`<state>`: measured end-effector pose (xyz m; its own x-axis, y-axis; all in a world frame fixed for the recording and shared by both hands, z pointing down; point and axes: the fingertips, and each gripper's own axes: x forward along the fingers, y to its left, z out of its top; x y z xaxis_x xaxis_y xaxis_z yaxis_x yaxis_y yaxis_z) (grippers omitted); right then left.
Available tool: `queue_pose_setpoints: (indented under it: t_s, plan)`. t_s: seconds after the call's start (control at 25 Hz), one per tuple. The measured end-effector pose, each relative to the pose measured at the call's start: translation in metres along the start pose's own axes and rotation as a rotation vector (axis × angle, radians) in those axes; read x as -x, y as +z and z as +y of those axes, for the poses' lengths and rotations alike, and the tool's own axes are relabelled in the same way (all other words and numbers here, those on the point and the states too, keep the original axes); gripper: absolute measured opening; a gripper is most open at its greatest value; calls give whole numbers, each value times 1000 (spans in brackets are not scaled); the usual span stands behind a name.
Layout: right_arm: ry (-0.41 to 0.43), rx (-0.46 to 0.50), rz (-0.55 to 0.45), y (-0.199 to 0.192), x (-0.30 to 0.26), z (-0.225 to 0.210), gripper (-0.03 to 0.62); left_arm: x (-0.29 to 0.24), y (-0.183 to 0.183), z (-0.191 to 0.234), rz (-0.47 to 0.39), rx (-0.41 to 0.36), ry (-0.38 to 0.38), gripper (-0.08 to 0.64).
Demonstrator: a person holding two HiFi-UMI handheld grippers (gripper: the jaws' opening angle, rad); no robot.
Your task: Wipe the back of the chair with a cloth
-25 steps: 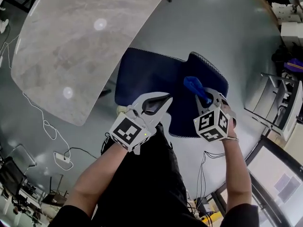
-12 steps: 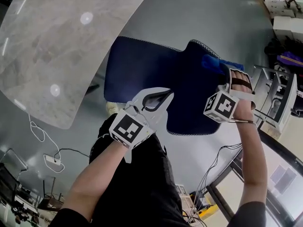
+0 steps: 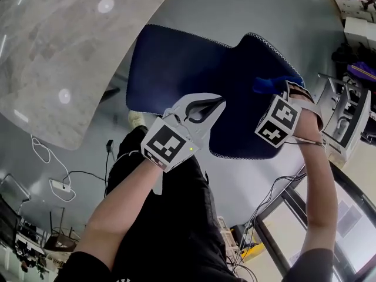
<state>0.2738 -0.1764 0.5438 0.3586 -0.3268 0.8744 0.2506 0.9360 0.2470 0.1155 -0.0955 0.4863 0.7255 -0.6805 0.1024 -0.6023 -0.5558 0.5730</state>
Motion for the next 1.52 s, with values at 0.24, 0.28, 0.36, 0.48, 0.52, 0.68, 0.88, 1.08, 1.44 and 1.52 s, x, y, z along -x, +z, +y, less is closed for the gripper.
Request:
queue_pose_setpoints:
  t_s: [0.24,0.28,0.36,0.48,0.52,0.68,0.88,1.08,1.44,1.52]
  plan:
    - [108,4,23,1,9,52,64,13,-15,-3,15,12,-9,8]
    - [127,5,26,2,11,60,64,16,-16,-3,16,13,-9,8]
    - [164,1,32,6,16,80,64,22,-20,-4,19,14,-16,8]
    - [199,-17,40,11,23,112,64,34,-26,-7,19,17,-33,8]
    - [203,-23,40,13,25,120,64,37,-28,-7,17,17,-35,8]
    - [223,-57,35,18,35,150,64,45,-35,-13,25,12,-51,8]
    - [246,-96,22,22,41,184,64,45,-45,-24,38,2,-77,8]
    - [248,-120,6,26,44,204,64,45,-57,-33,47,-6,-94,8]
    - [266,-140,-11,39,54,227,64,49,-60,-37,35,-13,-108,8]
    - [246,-160,-48,44,57,220,64,50,-59,-36,30,-12,-106,8]
